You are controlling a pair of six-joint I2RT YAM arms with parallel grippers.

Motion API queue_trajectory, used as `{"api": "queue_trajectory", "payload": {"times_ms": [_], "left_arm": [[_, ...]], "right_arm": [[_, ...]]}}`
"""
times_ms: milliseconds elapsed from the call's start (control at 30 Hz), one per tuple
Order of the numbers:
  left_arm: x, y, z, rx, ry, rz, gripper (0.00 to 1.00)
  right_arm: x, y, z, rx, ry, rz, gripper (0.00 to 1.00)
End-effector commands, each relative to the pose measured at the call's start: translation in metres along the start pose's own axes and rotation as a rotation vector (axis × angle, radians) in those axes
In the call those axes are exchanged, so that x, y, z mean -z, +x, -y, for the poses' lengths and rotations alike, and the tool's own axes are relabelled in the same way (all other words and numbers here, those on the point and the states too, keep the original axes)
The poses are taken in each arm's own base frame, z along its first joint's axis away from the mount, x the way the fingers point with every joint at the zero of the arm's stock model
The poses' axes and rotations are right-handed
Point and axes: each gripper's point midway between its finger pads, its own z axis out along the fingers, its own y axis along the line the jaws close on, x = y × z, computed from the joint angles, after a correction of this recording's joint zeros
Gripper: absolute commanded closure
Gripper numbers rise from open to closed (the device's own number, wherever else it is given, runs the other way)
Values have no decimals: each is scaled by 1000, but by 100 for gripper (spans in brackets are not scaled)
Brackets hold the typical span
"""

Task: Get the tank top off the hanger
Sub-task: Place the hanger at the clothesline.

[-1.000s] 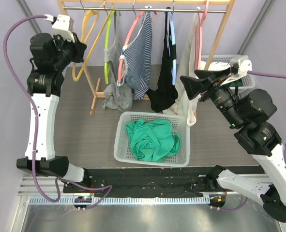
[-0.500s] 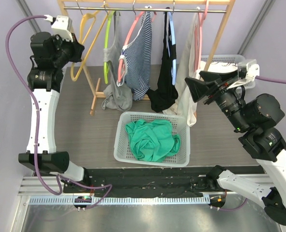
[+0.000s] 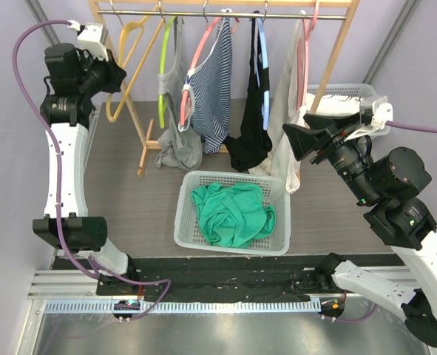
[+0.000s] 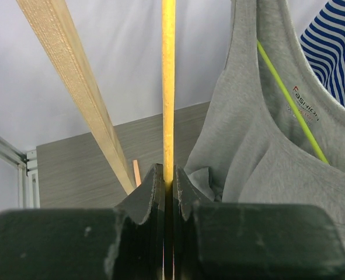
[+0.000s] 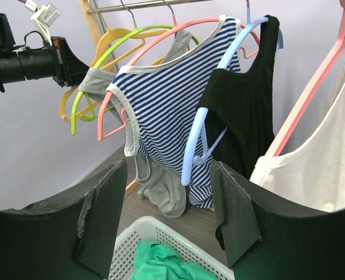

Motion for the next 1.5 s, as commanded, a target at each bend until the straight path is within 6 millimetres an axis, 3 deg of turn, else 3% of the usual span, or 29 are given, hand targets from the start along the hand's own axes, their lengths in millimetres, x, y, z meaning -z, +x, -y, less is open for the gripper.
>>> {"api": "queue_trajectory", "payload": {"times_ms": [0,100,133,167,300,433,667,733,767,800,900,1067,1200,1467], "left_arm": [[9,-16,9,-14,39,41,100],[16,-14,9,-12,25,41,95],[18,-13,10,-12,25,41,76],[19,-6,10,-10,26,27,64],[45,-19,11,-55,-26,81,25],[63,-29,8,-79,-69,93,3],[101,-69,16,-73,-110,205,0],[120,-93,37,-11,-34,265,0],[129,-100,62,12,84,281,0],[137,-108,74,32,140,308,1],[149,-118,108,148,324,334,5],[123,-100,137,197,422,270,9],[92,-80,153,149,414,203,8],[75,-81,155,58,351,200,8]], "right_arm": [[3,-10,-1,6,-8,35,34],[3,-9,-2,6,-12,34,34],[2,-8,-1,9,-11,31,34],[2,-8,-1,10,-8,32,34],[2,-6,-1,9,-7,26,32],[1,-5,-1,1,-8,22,30],[3,-7,-3,-10,-15,27,30],[4,-7,-2,-10,-12,28,30],[4,-6,0,-13,-2,26,30],[3,-5,1,-11,3,24,30],[-1,1,8,-10,50,3,31],[-15,13,20,13,117,-31,31],[-40,28,29,64,168,-79,30],[-60,8,54,113,268,-41,27]]}}
